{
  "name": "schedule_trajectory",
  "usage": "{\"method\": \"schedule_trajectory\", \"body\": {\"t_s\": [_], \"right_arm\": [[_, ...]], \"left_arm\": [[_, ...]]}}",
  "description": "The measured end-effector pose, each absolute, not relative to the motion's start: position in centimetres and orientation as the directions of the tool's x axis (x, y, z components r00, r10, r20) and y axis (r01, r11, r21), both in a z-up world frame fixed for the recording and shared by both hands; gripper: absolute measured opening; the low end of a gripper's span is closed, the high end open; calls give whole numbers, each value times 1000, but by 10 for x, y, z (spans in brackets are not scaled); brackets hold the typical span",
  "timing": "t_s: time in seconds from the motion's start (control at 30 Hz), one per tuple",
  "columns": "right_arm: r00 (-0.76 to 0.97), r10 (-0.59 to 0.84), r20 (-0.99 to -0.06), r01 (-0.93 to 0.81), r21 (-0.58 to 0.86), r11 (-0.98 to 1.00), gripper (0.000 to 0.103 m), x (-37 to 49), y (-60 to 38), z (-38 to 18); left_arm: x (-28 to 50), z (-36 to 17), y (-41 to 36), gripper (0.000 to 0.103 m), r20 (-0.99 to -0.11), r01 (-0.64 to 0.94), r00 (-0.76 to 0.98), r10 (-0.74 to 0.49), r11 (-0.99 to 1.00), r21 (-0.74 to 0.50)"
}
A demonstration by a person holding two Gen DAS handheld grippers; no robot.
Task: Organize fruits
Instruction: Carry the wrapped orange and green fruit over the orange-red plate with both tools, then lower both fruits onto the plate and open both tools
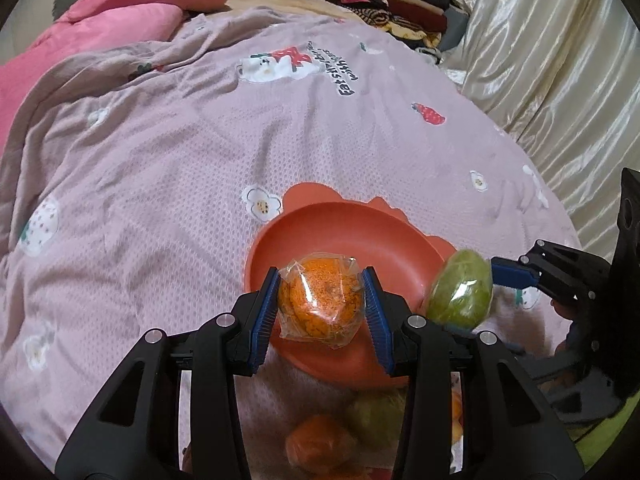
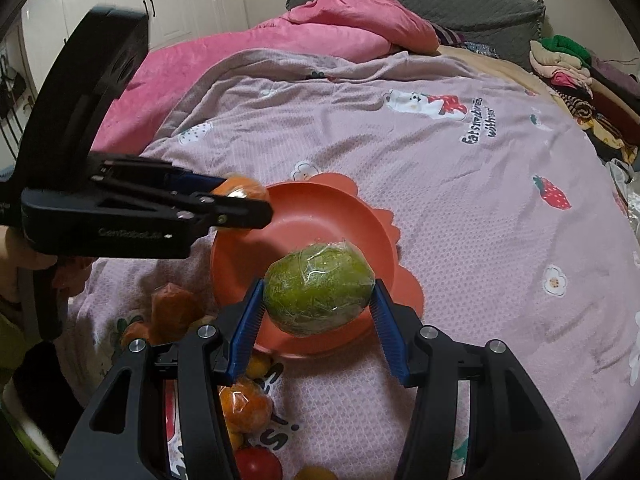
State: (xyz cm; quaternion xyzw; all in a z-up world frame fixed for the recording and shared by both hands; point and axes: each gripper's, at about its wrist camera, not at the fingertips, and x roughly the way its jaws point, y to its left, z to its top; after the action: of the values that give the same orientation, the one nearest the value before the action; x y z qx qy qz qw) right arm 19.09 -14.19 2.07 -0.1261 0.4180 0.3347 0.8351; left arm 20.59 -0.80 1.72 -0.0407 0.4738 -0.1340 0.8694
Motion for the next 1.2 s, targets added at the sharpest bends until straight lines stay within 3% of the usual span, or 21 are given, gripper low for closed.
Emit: {"method": "schedule_trajectory", "body": {"t_s": [1.2], "right_arm": [[386, 397, -833, -660, 52, 750, 53, 199, -121, -7]], "left_arm": [[234, -10, -17, 33, -859, 234, 447, -251, 959, -159]]}}
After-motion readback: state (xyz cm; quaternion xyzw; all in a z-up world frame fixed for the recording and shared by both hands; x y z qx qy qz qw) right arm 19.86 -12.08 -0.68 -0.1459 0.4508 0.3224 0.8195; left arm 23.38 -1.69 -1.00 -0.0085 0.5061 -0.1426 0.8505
